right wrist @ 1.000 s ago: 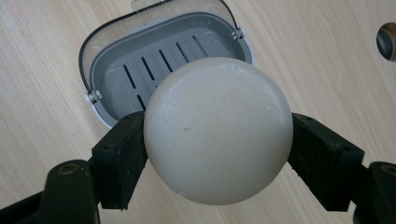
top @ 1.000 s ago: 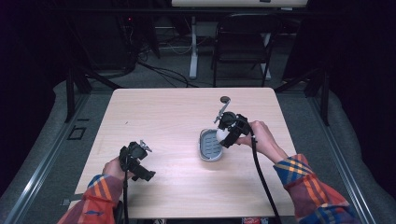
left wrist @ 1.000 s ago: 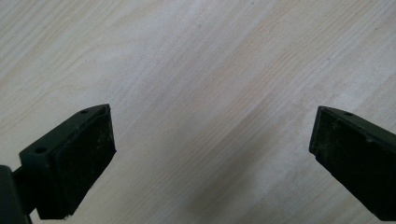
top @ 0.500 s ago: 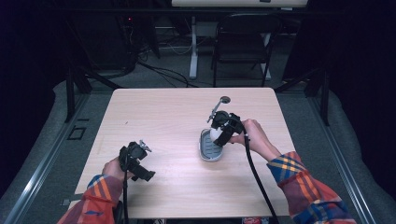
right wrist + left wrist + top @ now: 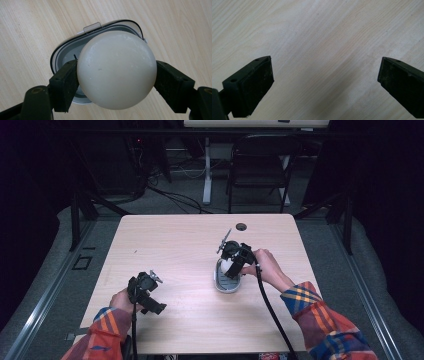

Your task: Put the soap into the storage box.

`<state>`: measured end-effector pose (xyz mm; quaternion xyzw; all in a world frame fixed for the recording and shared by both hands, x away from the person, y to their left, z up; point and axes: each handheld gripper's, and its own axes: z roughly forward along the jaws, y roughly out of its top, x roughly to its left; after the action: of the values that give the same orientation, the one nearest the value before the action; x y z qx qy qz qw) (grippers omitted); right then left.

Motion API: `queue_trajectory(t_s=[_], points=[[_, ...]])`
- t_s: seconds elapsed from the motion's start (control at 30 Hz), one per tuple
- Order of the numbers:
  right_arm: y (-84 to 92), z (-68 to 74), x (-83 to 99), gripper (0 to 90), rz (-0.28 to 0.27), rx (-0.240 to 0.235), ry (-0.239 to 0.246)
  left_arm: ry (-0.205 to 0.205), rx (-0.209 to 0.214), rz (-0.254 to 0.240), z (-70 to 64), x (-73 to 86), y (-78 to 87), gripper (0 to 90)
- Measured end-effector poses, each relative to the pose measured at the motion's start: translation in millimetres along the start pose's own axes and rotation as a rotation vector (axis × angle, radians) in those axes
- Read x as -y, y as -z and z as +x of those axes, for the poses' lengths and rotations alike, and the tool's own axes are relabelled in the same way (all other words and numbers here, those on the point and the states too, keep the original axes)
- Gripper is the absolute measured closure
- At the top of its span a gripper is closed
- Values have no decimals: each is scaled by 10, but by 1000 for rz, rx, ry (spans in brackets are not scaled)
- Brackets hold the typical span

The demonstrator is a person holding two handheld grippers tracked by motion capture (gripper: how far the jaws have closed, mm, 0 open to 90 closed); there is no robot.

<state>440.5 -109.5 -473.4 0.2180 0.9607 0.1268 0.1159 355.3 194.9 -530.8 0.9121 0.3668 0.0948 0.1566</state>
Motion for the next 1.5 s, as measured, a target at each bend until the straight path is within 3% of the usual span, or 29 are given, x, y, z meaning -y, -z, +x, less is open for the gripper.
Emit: queue_trajectory(t_s=[0.37, 0.93, 1.17, 1.5], points=[[-193, 50, -49, 235, 53, 0, 27, 1, -1, -2, -2, 5, 1, 3], [-322, 39, -25, 230, 77, -33, 7, -2, -2, -5, -4, 4, 5, 2], [-277, 24, -15, 234, 64, -43, -4, -1, -3, -4, -5, 4, 5, 2], [-146, 10, 28, 167, 31, -43, -7, 0, 2, 0, -2, 3, 5, 2]])
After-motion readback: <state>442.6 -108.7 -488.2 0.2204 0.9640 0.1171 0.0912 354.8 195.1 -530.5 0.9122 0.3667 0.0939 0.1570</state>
